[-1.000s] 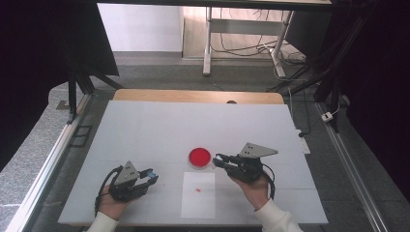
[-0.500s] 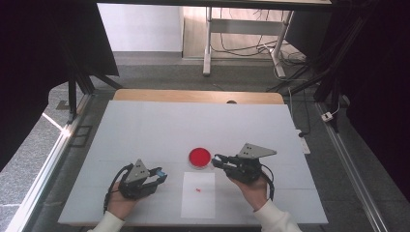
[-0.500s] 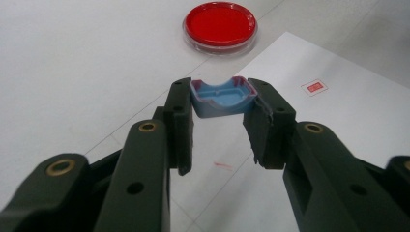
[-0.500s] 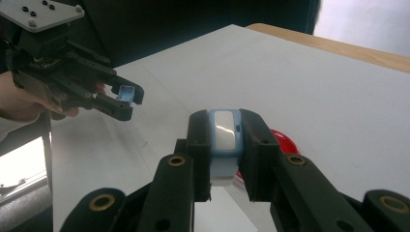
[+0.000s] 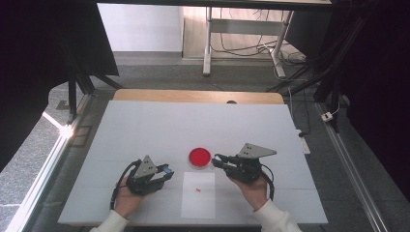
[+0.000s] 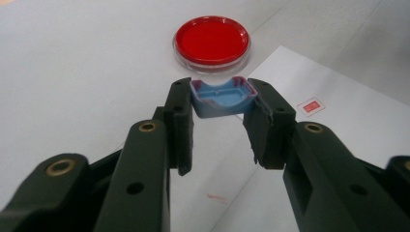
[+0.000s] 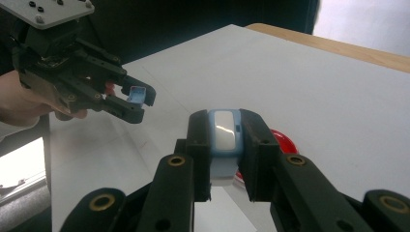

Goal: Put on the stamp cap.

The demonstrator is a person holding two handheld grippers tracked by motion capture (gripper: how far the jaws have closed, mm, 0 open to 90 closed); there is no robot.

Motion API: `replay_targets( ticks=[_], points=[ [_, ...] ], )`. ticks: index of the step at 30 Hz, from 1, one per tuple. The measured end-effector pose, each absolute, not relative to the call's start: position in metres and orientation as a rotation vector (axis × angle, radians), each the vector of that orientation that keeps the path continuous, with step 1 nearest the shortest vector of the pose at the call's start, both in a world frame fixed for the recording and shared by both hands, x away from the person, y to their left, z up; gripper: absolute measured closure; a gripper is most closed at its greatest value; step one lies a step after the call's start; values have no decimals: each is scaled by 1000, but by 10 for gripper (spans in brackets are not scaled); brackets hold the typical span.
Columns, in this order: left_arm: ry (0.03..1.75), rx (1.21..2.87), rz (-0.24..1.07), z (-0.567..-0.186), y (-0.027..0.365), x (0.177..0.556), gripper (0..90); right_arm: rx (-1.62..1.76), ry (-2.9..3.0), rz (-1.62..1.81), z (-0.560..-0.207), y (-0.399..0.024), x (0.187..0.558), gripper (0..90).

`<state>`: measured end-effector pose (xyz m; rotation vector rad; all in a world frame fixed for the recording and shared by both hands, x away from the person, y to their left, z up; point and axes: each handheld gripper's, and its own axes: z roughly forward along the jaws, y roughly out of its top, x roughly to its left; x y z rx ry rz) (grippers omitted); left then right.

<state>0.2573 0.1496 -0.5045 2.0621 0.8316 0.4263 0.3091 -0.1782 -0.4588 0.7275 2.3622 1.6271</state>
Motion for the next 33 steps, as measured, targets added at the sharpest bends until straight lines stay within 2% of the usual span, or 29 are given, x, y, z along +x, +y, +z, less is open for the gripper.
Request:
replay_targets(
  ticks=[33],
  points=[
    [731,2107,391,-502,92,273,637,729,2346,1629,-459,-177,308,748]
  ],
)
